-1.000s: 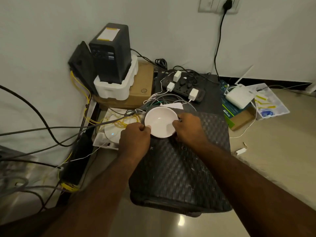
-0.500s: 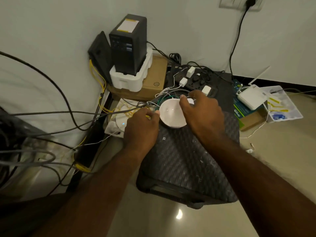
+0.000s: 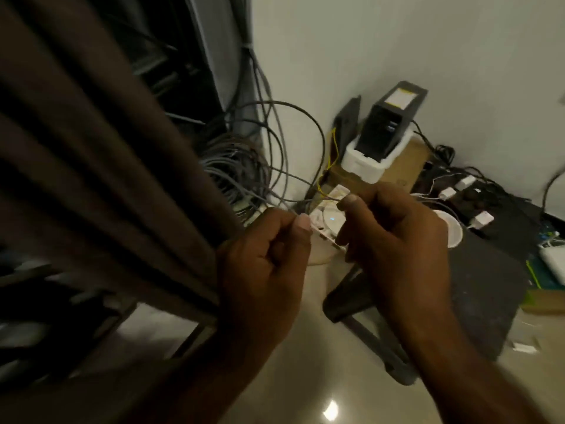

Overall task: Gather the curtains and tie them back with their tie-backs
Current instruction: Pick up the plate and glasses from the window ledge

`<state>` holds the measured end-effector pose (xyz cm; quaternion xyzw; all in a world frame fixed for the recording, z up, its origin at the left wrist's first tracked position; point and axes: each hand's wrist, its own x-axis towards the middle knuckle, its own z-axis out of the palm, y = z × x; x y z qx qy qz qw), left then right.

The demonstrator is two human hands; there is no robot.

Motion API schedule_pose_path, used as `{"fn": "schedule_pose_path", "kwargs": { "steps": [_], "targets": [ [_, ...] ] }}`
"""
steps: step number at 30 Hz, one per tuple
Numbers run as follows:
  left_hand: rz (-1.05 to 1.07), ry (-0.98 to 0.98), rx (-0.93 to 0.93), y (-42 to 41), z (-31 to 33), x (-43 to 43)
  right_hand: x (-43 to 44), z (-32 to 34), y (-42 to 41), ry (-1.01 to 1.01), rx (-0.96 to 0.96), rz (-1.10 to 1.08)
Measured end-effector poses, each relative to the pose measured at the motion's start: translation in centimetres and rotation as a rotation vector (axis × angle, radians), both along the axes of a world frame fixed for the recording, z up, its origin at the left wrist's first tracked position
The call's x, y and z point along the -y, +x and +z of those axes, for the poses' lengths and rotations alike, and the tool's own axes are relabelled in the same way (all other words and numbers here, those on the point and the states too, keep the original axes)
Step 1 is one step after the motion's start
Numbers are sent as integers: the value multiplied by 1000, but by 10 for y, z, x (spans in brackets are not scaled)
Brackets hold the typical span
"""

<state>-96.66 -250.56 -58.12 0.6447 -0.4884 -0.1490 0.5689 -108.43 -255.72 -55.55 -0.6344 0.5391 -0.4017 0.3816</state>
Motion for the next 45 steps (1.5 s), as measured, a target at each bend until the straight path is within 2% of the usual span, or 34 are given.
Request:
{"fn": "schedule_pose_path", "kwargs": {
  "steps": [5, 9, 16, 20, 25, 28, 31, 32, 34, 36, 40, 45],
  "targets": [
    [164, -157, 42, 77, 76, -85, -81, 61, 85, -82, 34, 165],
    [236, -204, -68, 134, 111, -150, -135, 99, 143, -136, 108, 264],
    [355, -76, -333, 220, 110, -207, -198, 116, 235, -116, 145, 447],
    [473, 36, -322, 267, 49, -221, -211, 67, 283, -44, 60, 460],
    [858, 160, -175, 313, -58, -275, -204, -41, 323, 93, -271, 503],
    [990, 341, -254, 326, -123, -301, -200, -104, 340, 203, -396, 565],
    [1106, 584, -187, 325, -183, -307, -190, -169, 352, 296, -520, 617],
    [1135, 593, -225, 326, -207, -308, -186, -196, 357, 304, -564, 627],
    [1150, 630, -424, 332, -243, -304, -175, -239, 363, 289, -657, 624],
    [1173, 753, -541, 341, -271, -300, -164, -272, 367, 282, -750, 606],
    [1225, 1051, -511, 352, -315, -311, -148, -325, 374, 286, -853, 612],
    [1159, 1110, -634, 365, -343, -304, -131, -367, 391, 339, -780, 619]
  ]
}}
